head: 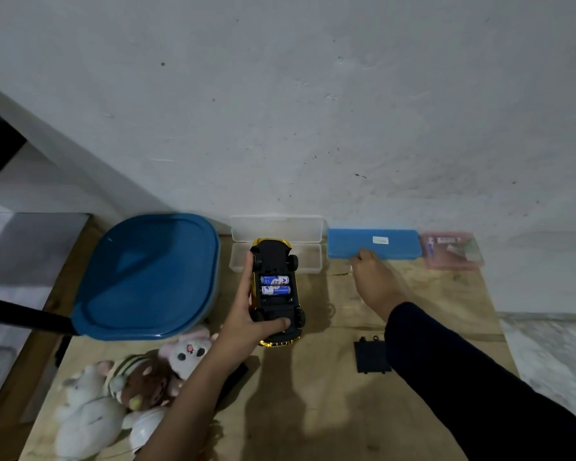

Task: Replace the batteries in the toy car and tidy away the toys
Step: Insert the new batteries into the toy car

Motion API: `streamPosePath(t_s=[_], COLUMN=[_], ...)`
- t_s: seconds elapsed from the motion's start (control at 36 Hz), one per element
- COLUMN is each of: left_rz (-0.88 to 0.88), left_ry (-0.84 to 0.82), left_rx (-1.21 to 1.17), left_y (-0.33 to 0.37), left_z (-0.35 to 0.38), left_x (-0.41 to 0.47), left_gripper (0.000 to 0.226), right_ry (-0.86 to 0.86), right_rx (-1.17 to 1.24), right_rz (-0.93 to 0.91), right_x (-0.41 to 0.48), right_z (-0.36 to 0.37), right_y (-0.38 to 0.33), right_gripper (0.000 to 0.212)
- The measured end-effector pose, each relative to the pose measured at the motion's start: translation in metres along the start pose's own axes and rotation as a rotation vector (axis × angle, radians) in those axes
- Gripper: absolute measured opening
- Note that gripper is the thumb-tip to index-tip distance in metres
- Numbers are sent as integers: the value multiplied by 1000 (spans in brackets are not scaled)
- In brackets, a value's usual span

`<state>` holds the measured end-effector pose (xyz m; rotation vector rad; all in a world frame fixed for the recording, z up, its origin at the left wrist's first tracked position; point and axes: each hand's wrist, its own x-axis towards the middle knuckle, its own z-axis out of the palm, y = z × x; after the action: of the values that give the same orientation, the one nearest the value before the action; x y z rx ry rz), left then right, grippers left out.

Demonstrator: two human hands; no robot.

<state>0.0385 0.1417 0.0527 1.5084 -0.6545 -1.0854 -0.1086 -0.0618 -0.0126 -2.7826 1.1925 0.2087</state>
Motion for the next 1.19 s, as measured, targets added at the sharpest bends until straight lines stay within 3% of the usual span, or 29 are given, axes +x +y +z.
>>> streamPosePath(t_s=[0.14, 0.28, 0.42, 0.58, 0.72, 1.03, 1.19], left_rz=[3, 22, 63, 142, 231, 364, 380], left_ry=[0, -11, -43, -89, -101, -211, -282], left_rx=[-10, -23, -31, -54, -61, -101, -91], left_y=[-2, 6, 18, 32, 46, 69, 77], left_z=[-3, -5, -4, -3, -5, -13, -22], left_x=[-7, -14, -22, -32, -46, -71, -78], left_gripper=[115, 114, 114, 111, 112, 114, 114], right_ry=[-16, 172, 288, 489, 572, 731, 800], right_rx=[89, 679, 1127, 1399, 1458, 1301, 1202], right_rz=[31, 128, 132, 21, -38, -106, -172], right_x=[-5, -24, -51, -84, -113, -148, -157], right_z=[3, -19, -62, -108, -126, -123, -129], right_y=[-1, -19, -51, -86, -111, -135, -143], right_gripper=[36, 9, 23, 14, 16, 30, 20])
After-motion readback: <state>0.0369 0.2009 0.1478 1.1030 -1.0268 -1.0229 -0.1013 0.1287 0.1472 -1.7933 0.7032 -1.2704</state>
